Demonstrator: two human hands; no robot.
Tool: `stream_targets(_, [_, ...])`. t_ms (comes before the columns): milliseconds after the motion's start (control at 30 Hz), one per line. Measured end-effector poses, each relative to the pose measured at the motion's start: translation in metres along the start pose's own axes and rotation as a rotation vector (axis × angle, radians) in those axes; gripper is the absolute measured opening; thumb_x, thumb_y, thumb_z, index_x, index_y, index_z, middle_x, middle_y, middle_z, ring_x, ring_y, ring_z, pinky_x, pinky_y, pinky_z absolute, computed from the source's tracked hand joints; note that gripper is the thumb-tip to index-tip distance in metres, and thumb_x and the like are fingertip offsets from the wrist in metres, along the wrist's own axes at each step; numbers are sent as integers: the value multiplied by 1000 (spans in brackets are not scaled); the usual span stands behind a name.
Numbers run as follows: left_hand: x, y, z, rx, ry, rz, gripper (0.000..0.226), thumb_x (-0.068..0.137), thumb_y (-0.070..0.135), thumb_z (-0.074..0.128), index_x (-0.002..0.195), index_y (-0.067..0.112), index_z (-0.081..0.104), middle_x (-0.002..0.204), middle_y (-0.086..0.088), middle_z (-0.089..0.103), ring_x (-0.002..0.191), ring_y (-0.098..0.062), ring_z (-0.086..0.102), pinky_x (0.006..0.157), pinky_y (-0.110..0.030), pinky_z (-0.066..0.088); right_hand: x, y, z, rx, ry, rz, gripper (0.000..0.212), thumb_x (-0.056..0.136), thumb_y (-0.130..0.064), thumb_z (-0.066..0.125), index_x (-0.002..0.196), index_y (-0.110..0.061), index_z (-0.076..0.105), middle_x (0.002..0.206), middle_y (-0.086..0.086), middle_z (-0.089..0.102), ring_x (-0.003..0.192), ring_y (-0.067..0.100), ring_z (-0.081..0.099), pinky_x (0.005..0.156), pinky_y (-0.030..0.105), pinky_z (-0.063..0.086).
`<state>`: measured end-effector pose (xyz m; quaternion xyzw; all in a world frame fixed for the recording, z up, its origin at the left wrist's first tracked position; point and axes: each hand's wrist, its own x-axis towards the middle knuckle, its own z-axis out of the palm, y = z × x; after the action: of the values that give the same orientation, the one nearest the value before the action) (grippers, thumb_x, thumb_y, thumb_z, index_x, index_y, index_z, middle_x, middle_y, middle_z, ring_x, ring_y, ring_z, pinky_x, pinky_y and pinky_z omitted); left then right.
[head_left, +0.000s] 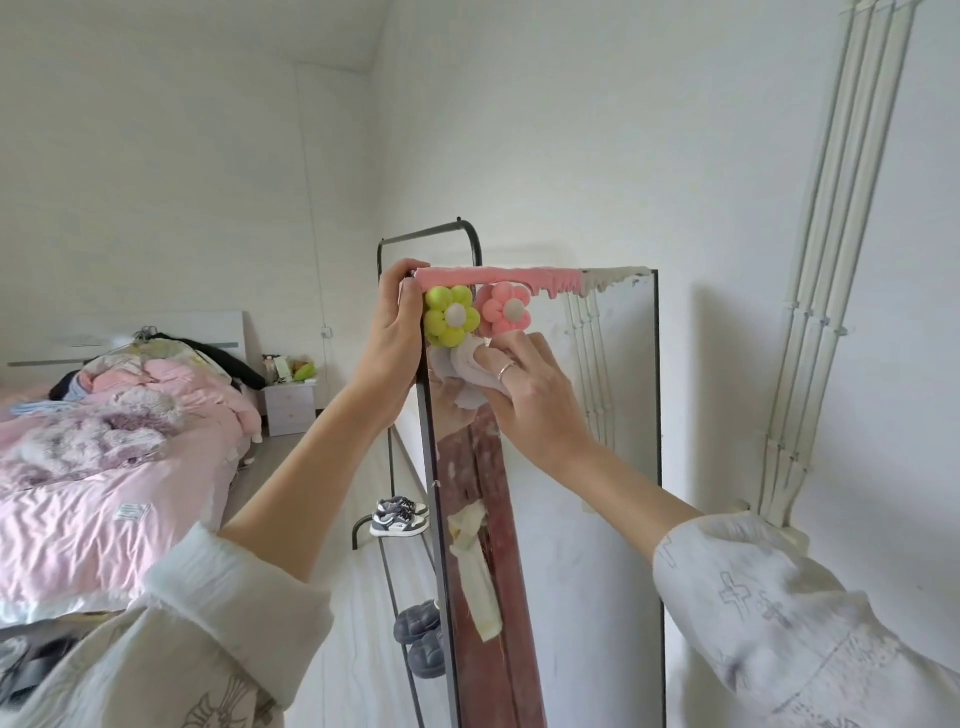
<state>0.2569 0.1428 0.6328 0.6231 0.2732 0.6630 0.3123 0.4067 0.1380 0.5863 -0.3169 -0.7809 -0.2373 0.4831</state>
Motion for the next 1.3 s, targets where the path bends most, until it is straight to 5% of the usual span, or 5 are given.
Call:
stream_targets(300, [-1,1,-4,65,47,-11,22,99,39,26,98,43,47,100,-3,51,87,-21,50,66,-35,44,-42,9,-10,100,-540,-118,24,73,-3,58,95,-8,69,89,7,59,81,15,48,72,39,53])
stream_targets(500, [-4,1,5,72,36,52,20,94,42,30,101,40,48,105,-7,54,96,-22,55,88,-48,46,6,4,-26,109,-29,1,35,79,-19,46,103,-7,68,87,9,57,82,25,56,57,34,51])
stream_targets(767, [-5,2,4,73,10,67,22,102,29,21,107,31,42,98,-2,51,87,-15,53,71,-29,50,-5,-14,3,130,-56,-46,31,82,-12,46,98,-6,72,95,10,59,85,24,52,73,29,47])
stream_targets(1067, [-6,14,2,126,-54,-14,18,101,38,21,101,38,39,98,-3,49,82,-19,50,55,-26,45,-38,-3,-30,310,-751,174,21,79,9,48,90,1,64,90,-3,53,80,7,46,64,11,35])
stream_targets(1300, [-6,18,21,228,177,65,15,101,30,24,102,23,37,81,7,42,64,-3,42,47,-8,37,7,57,-47,52,-71,364,30,82,4,52,107,-2,68,100,11,55,99,26,49,81,32,43])
